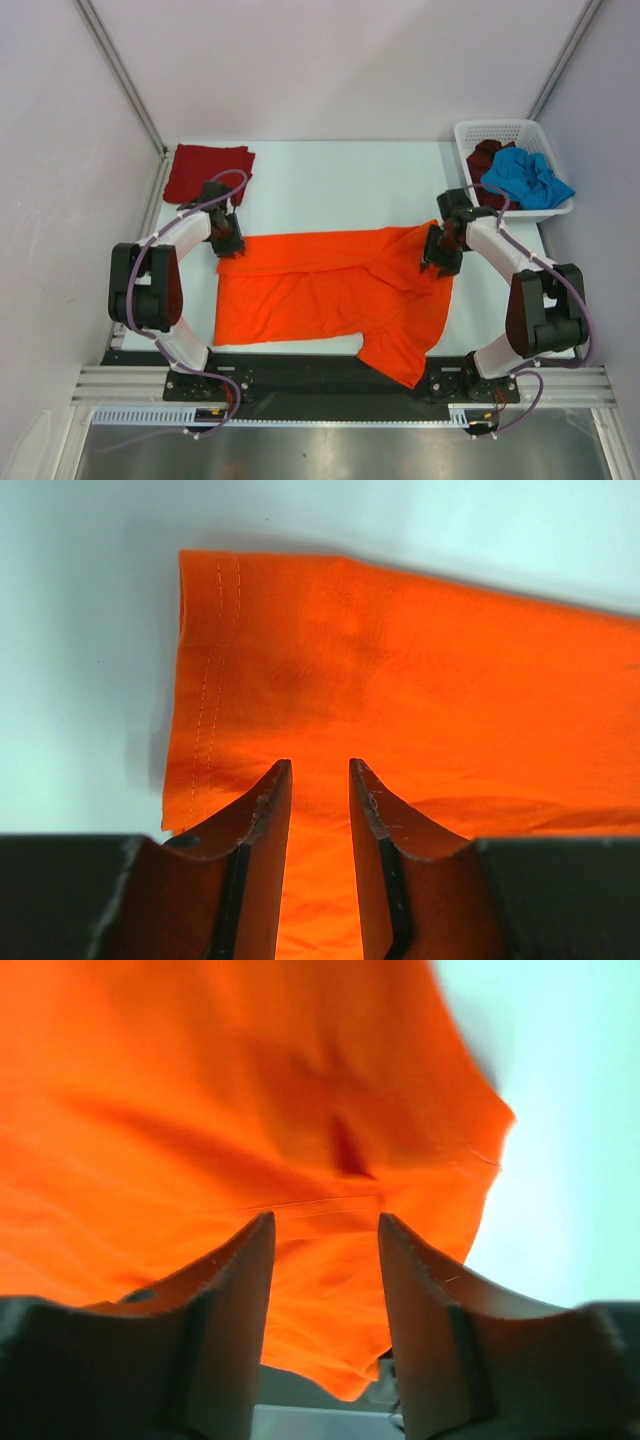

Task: Fold and stack the t-shirts
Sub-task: Fold the tshirt

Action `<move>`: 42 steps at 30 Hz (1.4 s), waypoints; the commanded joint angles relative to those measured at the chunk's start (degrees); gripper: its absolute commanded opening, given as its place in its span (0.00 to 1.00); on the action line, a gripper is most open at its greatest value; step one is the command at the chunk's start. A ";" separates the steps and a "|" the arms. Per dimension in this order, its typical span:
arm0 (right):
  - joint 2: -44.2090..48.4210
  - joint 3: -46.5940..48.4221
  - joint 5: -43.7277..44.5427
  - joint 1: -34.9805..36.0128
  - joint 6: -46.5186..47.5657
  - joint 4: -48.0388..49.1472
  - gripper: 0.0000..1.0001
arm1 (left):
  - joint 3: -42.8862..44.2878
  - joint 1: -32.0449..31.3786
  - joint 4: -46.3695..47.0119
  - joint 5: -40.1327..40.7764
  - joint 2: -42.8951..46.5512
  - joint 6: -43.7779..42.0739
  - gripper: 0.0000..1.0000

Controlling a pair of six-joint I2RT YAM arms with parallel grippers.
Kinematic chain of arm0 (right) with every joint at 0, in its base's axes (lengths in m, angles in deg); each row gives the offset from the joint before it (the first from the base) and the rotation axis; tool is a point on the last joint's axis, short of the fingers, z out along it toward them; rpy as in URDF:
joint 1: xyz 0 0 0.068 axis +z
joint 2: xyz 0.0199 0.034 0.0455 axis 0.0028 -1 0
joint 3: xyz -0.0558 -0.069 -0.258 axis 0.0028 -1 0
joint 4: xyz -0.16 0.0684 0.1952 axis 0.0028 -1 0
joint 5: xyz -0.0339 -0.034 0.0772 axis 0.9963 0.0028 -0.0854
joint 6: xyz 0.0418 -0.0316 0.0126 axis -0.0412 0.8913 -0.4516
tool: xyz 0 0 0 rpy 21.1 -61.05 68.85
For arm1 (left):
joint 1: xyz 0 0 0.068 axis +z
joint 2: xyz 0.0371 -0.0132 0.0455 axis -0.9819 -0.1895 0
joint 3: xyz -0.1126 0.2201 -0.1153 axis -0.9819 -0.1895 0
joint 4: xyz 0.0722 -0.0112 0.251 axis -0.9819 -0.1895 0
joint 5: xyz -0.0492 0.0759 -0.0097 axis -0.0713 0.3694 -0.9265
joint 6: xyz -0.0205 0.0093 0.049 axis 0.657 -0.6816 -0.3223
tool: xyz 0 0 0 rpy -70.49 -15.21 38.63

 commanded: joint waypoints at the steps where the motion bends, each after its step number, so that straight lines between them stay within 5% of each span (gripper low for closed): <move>1: 1.07 6.13 11.02 6.53 4.07 -3.62 0.55 | 0.34 -0.30 1.09 0.10 2.40 -1.04 0.35; 10: -10.78 12.64 5.07 15.34 7.68 1.30 0.38 | 0.51 -0.30 0.30 0.10 3.72 -1.39 0.35; 17: -20.01 18.18 9.01 21.94 9.26 0.87 0.46 | 0.43 -0.30 -0.32 0.10 4.95 -1.66 0.35; 27: -20.73 16.34 15.34 26.07 9.96 1.13 0.53 | 0.07 -0.38 -0.32 0.10 5.21 -1.66 0.35; 33: -20.65 15.20 17.63 26.51 10.05 1.65 0.34 | 0.34 -0.38 -0.23 0.10 4.77 -1.83 0.35; 37: -19.59 15.10 17.63 26.51 10.14 1.92 0.02 | 0.16 -0.38 -0.23 0.10 4.77 -1.83 0.35; 42: -18.19 17.47 13.78 25.38 9.61 0.60 0.00 | -0.10 -0.38 -0.14 0.10 4.69 -1.83 0.35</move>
